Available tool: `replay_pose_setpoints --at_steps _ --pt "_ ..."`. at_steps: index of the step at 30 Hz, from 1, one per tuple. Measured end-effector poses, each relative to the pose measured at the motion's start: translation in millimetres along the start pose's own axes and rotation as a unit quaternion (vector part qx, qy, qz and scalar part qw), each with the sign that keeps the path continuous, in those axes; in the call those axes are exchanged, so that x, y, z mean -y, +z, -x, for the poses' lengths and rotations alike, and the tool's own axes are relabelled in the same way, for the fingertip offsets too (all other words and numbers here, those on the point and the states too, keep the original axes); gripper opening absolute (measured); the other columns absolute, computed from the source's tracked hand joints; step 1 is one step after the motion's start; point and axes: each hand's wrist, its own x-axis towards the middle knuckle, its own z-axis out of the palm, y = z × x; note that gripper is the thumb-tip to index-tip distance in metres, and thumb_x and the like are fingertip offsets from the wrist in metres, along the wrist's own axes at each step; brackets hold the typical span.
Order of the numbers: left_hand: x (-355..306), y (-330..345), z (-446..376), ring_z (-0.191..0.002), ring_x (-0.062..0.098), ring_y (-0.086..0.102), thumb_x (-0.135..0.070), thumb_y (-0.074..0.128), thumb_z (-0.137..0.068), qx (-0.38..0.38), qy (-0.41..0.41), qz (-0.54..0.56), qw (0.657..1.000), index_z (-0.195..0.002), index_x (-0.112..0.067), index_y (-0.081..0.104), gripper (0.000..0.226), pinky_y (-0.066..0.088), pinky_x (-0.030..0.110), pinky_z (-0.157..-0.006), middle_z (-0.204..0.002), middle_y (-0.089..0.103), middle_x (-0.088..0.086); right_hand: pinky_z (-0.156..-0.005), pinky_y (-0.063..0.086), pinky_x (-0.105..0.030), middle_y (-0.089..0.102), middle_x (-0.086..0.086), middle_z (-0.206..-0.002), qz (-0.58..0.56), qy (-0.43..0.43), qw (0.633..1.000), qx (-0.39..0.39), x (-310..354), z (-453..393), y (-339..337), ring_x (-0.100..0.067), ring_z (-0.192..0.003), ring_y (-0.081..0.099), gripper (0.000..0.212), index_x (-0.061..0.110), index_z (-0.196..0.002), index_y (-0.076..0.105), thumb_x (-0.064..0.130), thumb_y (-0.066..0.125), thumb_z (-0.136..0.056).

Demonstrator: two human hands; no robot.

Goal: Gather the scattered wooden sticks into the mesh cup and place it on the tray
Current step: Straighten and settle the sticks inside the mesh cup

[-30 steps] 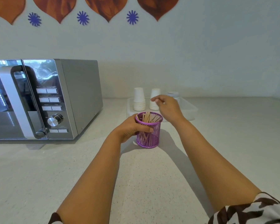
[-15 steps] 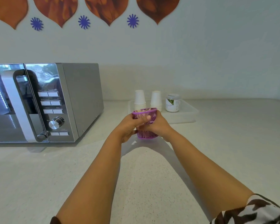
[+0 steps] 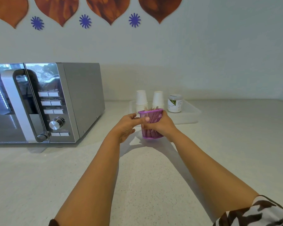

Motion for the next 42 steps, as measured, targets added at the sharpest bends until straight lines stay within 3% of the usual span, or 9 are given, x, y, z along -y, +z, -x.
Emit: replay_pose_setpoints --at_steps 7,13,19,23,26,29,32,37,42 --pt "1 3 0 -0.110 0.021 0.058 -0.031 0.078 -0.072 0.035 -0.052 -0.047 0.997 -0.098 -0.024 0.061 0.032 0.040 0.039 -0.100 -0.107 0.067 -0.001 -0.081 0.049 -0.031 0.061 -0.005 -0.120 0.100 -0.049 0.994 0.016 9 0 6 -0.027 -0.108 0.061 0.094 0.013 -0.131 0.036 0.034 0.087 -0.055" --pt "0 7 0 -0.102 0.017 0.061 -0.024 0.080 -0.069 0.033 -0.028 -0.046 0.998 -0.103 -0.026 0.060 0.039 0.050 0.033 -0.087 -0.107 0.067 0.000 -0.076 0.047 -0.025 0.058 -0.002 -0.117 0.062 -0.105 0.993 -0.003 9 5 10 -0.016 -0.094 0.056 0.097 0.014 -0.133 0.034 0.028 0.089 -0.054" --pt "9 15 -1 -0.090 0.014 0.062 -0.011 0.087 -0.057 -0.092 0.076 -0.057 0.991 -0.097 -0.033 0.055 0.056 0.054 0.018 -0.060 -0.093 0.064 -0.007 -0.088 0.053 -0.028 0.050 0.001 -0.119 -0.037 -0.053 0.982 0.179 4 7 -1 -0.017 -0.110 0.056 0.108 0.018 -0.141 0.018 -0.001 0.085 -0.058" --pt "9 16 -7 -0.098 0.015 0.058 -0.034 0.088 -0.053 -0.164 0.127 -0.227 0.951 -0.120 -0.025 0.050 0.078 0.050 0.023 -0.078 -0.104 0.058 -0.008 -0.085 0.051 -0.023 0.050 0.001 -0.122 -0.097 -0.022 0.967 0.236 8 2 -14 -0.014 -0.110 0.054 0.105 0.021 -0.144 0.018 -0.011 0.078 -0.063" --pt "12 21 -12 -0.099 0.015 0.057 -0.049 0.082 -0.058 -0.220 0.152 -0.338 0.902 -0.129 -0.024 0.044 0.085 0.043 0.021 -0.077 -0.118 0.059 -0.002 -0.079 0.057 -0.020 0.056 0.003 -0.115 -0.114 -0.025 0.959 0.260 7 4 -12 -0.012 -0.105 0.058 0.086 0.030 -0.126 0.039 -0.015 0.075 -0.064" --pt "15 20 -10 -0.090 0.008 0.053 -0.047 0.080 -0.064 -0.231 0.175 -0.344 0.893 -0.125 -0.027 0.047 0.072 0.043 0.018 -0.073 -0.118 0.062 0.000 -0.080 0.055 -0.027 0.060 0.005 -0.107 -0.117 -0.020 0.961 0.251 6 4 -11 -0.013 -0.101 0.058 0.071 0.039 -0.109 0.047 -0.012 0.074 -0.066" --pt "13 18 -9 -0.091 0.009 0.056 -0.045 0.078 -0.067 -0.231 0.187 -0.357 0.885 -0.124 -0.027 0.048 0.068 0.043 0.017 -0.072 -0.117 0.063 -0.001 -0.079 0.056 -0.028 0.056 0.000 -0.115 -0.142 0.016 0.959 0.244 7 3 -12 -0.016 -0.105 0.057 0.080 0.025 -0.129 0.035 -0.009 0.075 -0.068" --pt "6 16 -8 -0.102 0.016 0.059 -0.044 0.077 -0.068 -0.248 0.177 -0.377 0.875 -0.129 -0.025 0.045 0.071 0.050 0.027 -0.081 -0.123 0.061 0.001 -0.074 0.058 -0.023 0.056 0.003 -0.109 -0.156 0.006 0.960 0.234 11 3 -11 -0.014 -0.100 0.059 0.075 0.024 -0.123 0.037 -0.012 0.074 -0.068" --pt "5 18 -4 -0.109 0.024 0.060 -0.047 0.079 -0.064 -0.315 0.118 -0.404 0.850 -0.130 -0.021 0.044 0.080 0.053 0.035 -0.085 -0.125 0.060 0.004 -0.091 0.053 -0.037 0.054 -0.001 -0.125 -0.209 0.037 0.947 0.243 12 3 -9 -0.023 -0.116 0.054 0.076 0.021 -0.137 0.033 -0.007 0.070 -0.076"
